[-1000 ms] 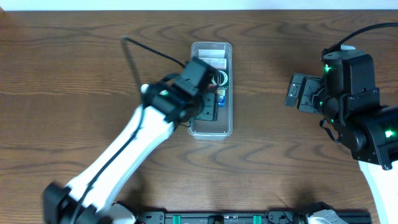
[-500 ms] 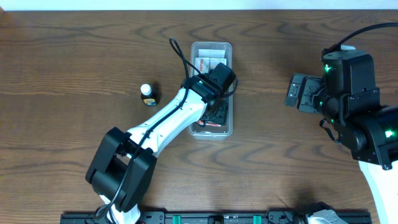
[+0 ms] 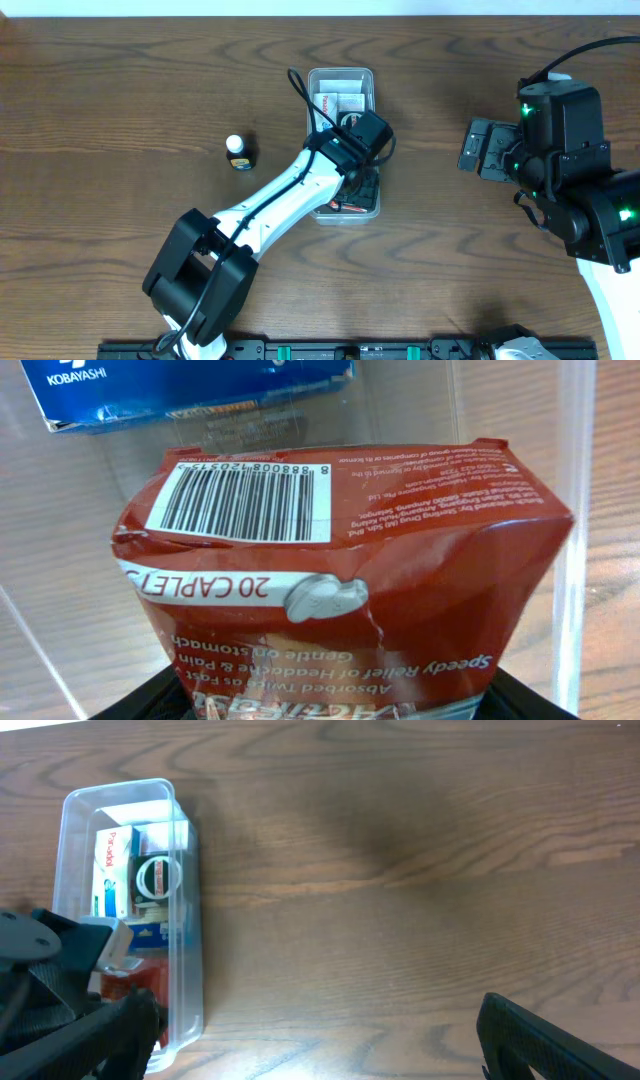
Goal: Pack container
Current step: 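Lower the red box into the container's near end and open the left gripper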
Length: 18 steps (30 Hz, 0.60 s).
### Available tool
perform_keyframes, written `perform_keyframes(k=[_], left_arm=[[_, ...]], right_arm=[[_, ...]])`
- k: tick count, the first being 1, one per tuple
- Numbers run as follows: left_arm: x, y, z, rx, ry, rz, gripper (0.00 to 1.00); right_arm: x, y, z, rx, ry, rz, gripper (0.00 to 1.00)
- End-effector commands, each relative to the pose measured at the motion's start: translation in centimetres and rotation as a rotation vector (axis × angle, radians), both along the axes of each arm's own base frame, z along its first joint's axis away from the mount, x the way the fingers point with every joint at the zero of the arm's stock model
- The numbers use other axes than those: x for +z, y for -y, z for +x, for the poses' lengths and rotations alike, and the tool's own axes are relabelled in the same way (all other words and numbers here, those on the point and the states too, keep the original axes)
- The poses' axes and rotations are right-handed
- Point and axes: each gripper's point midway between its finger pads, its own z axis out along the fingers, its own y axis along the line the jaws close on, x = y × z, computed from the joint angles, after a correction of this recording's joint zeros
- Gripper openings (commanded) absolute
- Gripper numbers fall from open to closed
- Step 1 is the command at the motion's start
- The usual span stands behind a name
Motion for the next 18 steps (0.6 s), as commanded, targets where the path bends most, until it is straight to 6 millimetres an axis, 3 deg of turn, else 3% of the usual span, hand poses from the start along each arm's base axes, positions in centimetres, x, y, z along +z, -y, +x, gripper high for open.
perform_keyframes(k=[1, 4, 11, 18], left_arm=[[0.32, 0.62, -0.29, -0.003, -0.005, -0.017, 0.67], [0.32, 0.62, -0.29, 0.007, -0.006, -0.018, 0.68], [0.30, 0.54, -0.38, 0.007, -0.010, -0.015, 0.82], [0.29, 0.41, -0.24, 0.009, -0.004, -0.009, 0.82]], right_arm=[[0.05, 0.67, 0.10, -0.015, 0.003, -0.021, 0.99], [0.05, 0.67, 0.10, -0.015, 0.003, -0.021, 0.99], [0.05, 0.67, 0.10, -0.015, 0.003, -0.021, 0.99], [0.05, 0.66, 0.10, -0.015, 0.003, -0.021, 0.99]])
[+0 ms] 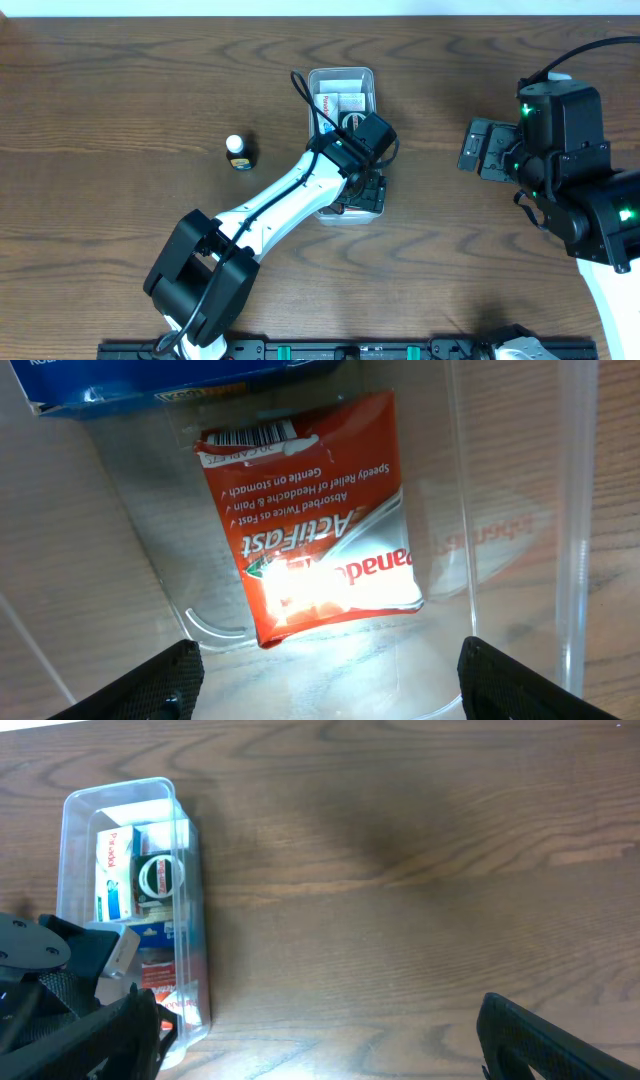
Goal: Pack container
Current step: 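Lower the red box into the container's near end and open the left gripper, then move the left gripper back to the small black bottle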
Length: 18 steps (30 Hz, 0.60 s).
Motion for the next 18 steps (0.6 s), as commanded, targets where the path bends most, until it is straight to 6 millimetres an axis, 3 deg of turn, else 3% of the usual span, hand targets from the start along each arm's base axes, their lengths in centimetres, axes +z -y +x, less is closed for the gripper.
perform_keyframes(k=[1, 9, 14, 18], left_arm=[[0.3, -0.1, 0.3, 0.002, 0.014, 0.008, 0.82], [1.6, -1.3, 1.0, 0.032, 0.035, 0.007, 0.77], [7.2, -3.6, 2.5, 0.069, 0.125, -0.048, 0.77], [12.5, -7.4, 4.4, 0.114, 0.284, -0.065, 0.85]], right_arm=[[0.0, 0.7, 0.1, -0.015, 0.003, -0.021, 0.99], [0.0, 0.7, 0.1, -0.015, 0.003, -0.021, 0.99], [0.0, 0.7, 0.1, -0.015, 0.003, -0.021, 0.99], [0.0, 0.7, 0.1, -0.015, 0.003, -0.021, 0.99]])
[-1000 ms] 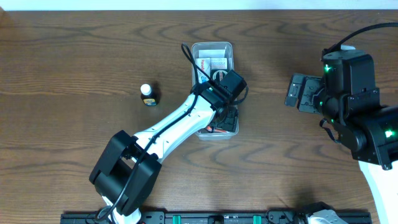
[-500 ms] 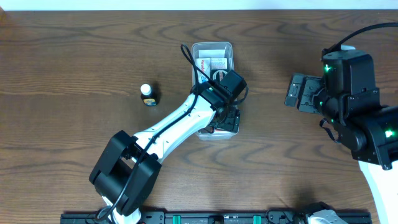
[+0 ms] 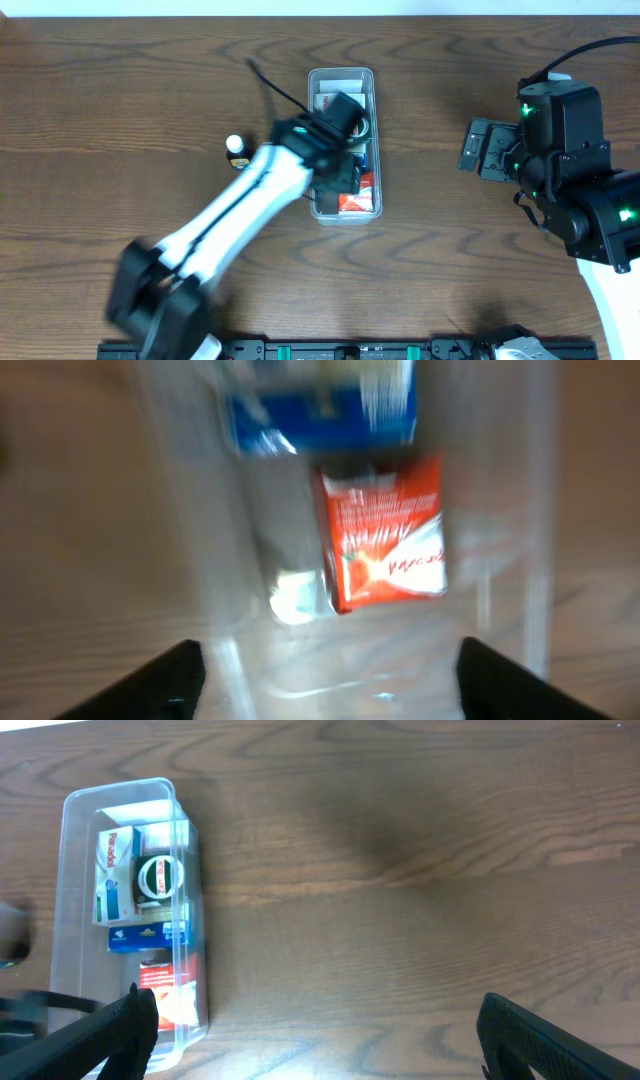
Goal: Pack container
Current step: 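Move the left gripper back to the small black bottle, then lower the left gripper over the black bottle's white cap and grasp it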
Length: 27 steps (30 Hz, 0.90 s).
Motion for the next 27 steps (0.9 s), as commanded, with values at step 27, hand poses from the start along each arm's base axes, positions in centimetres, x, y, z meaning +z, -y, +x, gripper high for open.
perform_keyframes(k=[27], left_arm=[[-1.6, -18.1, 8.0, 0.233, 0.011, 0.157, 0.80]], right_arm=[[0.0, 0.7, 0.1, -0.015, 0.003, -0.021, 0.99]])
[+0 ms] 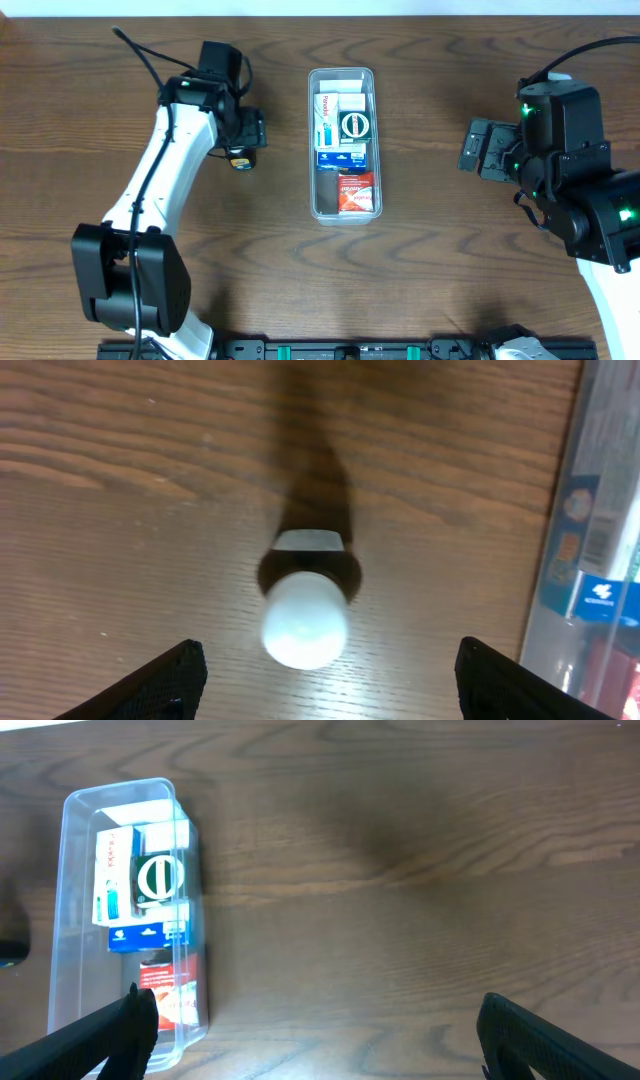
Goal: Pack container
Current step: 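Lower the left gripper over the black bottle's white cap and grasp it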
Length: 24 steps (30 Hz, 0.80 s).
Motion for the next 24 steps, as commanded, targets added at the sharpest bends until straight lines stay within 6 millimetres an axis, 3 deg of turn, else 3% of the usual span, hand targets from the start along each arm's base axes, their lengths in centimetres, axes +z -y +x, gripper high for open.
perform_keyframes(k=[1, 11, 14, 24], left_arm=[[-0.12, -1.03, -0.23, -0.006, -0.012, 0.015, 0.79], [-0.35, -1.41, -0.51, 0.170, -0.025, -0.021, 0.79], [-0.33, -1.44, -0.44, 0.301, -0.020, -0.055, 0.76], [-1.04, -1.46, -0.78, 0.987, -0.023, -0.235, 0.74]], right_arm=[[0.05, 0.67, 0.10, -0.015, 0.003, -0.021, 0.99], [0.05, 0.66, 0.10, -0.015, 0.003, -0.021, 0.99], [0.05, 0.66, 0.10, -0.015, 0.003, -0.021, 0.99], [0.05, 0.67, 0.10, -0.015, 0.003, -0.021, 0.99]])
